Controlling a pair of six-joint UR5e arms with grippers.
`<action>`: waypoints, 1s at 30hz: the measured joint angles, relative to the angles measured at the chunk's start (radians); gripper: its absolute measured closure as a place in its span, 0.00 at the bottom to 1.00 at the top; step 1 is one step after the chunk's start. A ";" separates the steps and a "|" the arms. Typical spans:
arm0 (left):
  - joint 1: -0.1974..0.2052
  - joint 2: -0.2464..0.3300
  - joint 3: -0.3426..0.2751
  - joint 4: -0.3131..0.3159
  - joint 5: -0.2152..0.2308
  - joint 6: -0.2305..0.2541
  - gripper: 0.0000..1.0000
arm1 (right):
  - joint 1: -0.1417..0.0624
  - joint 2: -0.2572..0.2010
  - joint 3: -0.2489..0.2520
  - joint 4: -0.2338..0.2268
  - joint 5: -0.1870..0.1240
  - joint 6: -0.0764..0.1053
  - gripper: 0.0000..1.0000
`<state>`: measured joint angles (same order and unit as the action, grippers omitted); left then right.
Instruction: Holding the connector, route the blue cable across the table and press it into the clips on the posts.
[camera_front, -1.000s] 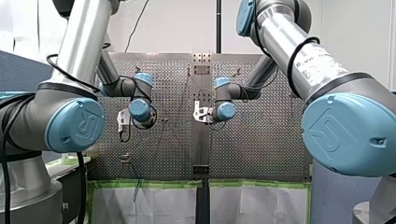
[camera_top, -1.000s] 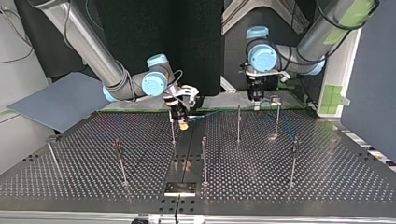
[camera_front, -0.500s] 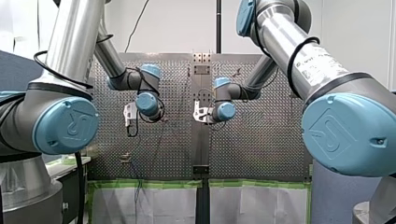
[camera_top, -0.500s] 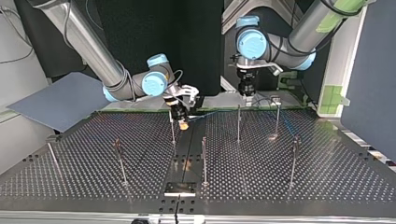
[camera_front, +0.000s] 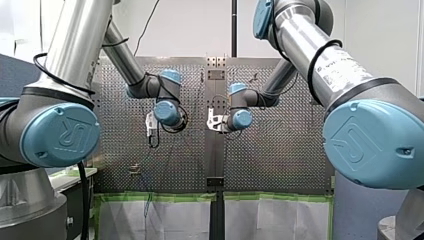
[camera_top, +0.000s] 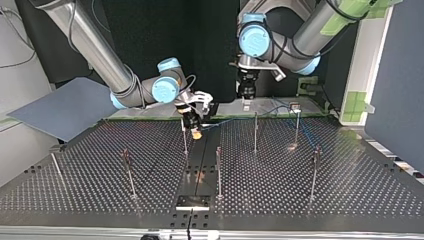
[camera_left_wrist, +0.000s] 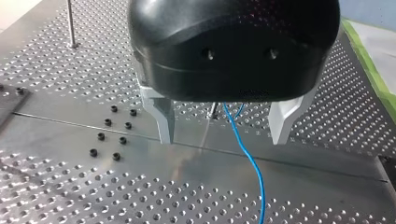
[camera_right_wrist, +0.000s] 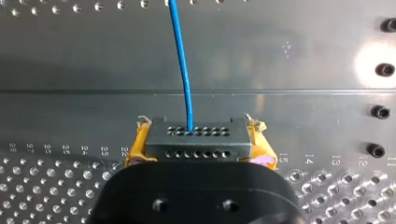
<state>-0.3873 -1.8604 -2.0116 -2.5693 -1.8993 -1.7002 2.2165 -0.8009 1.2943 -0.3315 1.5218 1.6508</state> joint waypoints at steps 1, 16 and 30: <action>0.000 -0.008 0.008 0.001 0.000 0.000 0.00 | 0.001 0.000 0.000 0.000 0.000 0.000 1.00; 0.015 -0.127 0.127 -0.018 0.006 -0.022 0.00 | 0.006 0.000 0.000 0.000 0.000 0.004 1.00; 0.019 -0.227 0.200 0.025 0.026 -0.044 0.00 | 0.004 0.000 0.000 0.000 0.000 0.004 1.00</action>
<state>-0.3682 -2.0879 -1.8120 -2.5444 -1.8729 -1.7447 2.2205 -0.8010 1.2942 -0.3317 1.5219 1.6544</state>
